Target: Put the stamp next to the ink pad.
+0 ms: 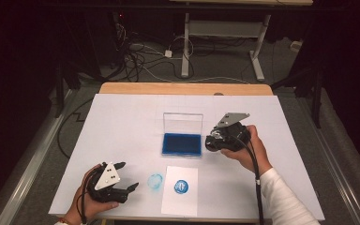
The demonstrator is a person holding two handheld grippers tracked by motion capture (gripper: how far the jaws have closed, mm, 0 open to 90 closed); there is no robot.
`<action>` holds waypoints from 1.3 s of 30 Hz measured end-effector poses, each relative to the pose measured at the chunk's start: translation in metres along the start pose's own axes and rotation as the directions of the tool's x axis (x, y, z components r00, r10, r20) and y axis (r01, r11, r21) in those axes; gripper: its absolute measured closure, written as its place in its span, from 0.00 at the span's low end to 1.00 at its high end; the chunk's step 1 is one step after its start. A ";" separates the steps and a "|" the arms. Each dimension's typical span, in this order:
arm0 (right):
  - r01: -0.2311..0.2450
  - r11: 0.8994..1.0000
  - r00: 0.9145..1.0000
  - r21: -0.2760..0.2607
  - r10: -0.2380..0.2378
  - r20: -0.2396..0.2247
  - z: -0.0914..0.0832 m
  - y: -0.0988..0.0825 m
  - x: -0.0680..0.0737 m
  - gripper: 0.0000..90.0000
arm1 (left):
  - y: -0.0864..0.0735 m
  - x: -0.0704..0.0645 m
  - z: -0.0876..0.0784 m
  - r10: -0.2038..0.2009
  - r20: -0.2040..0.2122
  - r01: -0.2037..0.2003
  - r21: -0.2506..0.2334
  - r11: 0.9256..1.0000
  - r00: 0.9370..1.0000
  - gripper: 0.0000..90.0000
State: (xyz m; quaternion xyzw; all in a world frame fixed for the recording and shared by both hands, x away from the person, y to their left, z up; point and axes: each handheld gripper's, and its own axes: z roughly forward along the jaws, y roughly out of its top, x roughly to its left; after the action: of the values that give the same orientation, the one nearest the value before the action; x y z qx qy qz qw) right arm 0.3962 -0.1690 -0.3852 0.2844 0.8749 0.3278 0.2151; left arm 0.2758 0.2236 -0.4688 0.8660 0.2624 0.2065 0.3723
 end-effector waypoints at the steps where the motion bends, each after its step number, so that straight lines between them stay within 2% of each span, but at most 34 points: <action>1: -0.003 1.000 1.000 0.004 0.003 -0.001 0.002 -0.001 -0.001 0.64 | 0.000 0.000 0.000 0.002 0.000 -0.002 0.002 1.000 1.000 0.20; 12: -0.034 0.999 0.999 0.036 0.034 0.001 0.017 -0.004 -0.008 0.63 | 0.000 0.001 0.001 0.007 -0.007 -0.007 0.006 1.000 1.000 0.20; 15: -0.024 0.998 1.000 0.053 0.024 0.006 0.023 -0.006 -0.007 0.63 | 0.000 0.002 0.001 0.006 -0.008 -0.006 0.005 1.000 1.000 0.20; 21: -0.039 0.997 0.999 0.070 0.039 0.004 0.032 -0.012 -0.006 0.63 | 0.000 0.001 0.002 0.009 -0.010 -0.009 0.010 1.000 1.000 0.20; 39: -0.052 0.995 0.999 0.081 0.053 -0.004 0.041 -0.022 -0.001 0.63 | 0.000 0.001 0.004 0.018 -0.003 -0.018 0.026 1.000 1.000 0.20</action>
State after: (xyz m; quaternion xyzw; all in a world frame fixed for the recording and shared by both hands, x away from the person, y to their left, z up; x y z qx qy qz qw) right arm 0.4127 -0.1650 -0.4288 0.3149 0.8803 0.2983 0.1920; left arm 0.2783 0.2219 -0.4713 0.8727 0.2578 0.2076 0.3588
